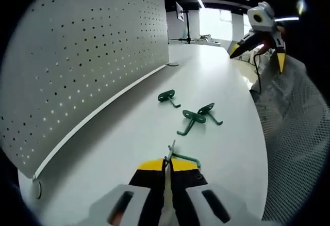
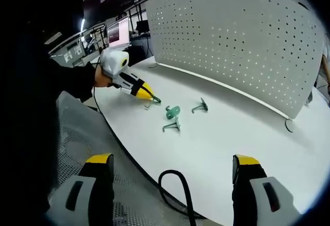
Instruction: Insert the hook assembly into the mounting plate slot until the hook locks in place.
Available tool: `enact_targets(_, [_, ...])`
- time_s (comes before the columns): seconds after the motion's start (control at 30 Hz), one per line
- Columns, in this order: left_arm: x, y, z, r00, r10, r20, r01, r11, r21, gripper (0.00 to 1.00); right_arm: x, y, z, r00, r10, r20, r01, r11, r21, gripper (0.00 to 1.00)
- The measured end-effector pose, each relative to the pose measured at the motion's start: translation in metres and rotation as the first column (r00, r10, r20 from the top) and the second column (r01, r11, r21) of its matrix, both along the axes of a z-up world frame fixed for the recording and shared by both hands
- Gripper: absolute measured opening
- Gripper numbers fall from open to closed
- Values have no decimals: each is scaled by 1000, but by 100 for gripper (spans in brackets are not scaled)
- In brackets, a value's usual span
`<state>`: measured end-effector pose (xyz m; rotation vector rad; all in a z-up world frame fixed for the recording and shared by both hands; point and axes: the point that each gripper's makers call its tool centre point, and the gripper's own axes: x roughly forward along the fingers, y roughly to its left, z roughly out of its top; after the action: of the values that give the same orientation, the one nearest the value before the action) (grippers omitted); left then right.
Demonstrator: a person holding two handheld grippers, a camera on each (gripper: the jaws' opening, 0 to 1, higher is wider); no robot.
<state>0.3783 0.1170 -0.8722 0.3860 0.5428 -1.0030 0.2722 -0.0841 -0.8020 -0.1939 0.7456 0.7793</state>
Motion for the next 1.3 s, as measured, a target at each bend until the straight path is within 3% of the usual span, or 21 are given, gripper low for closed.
enact_targets(0.83, [5, -10, 15, 1000, 3, 31, -2, 1000, -24, 2, -1, 1, 1, 1000, 0, 6, 0, 1000, 6, 93])
enact_targets(1.3, [11, -15, 16, 1000, 23, 19, -22, 999, -34, 1, -1, 2, 2, 1000, -4, 10, 4, 1000, 11, 93])
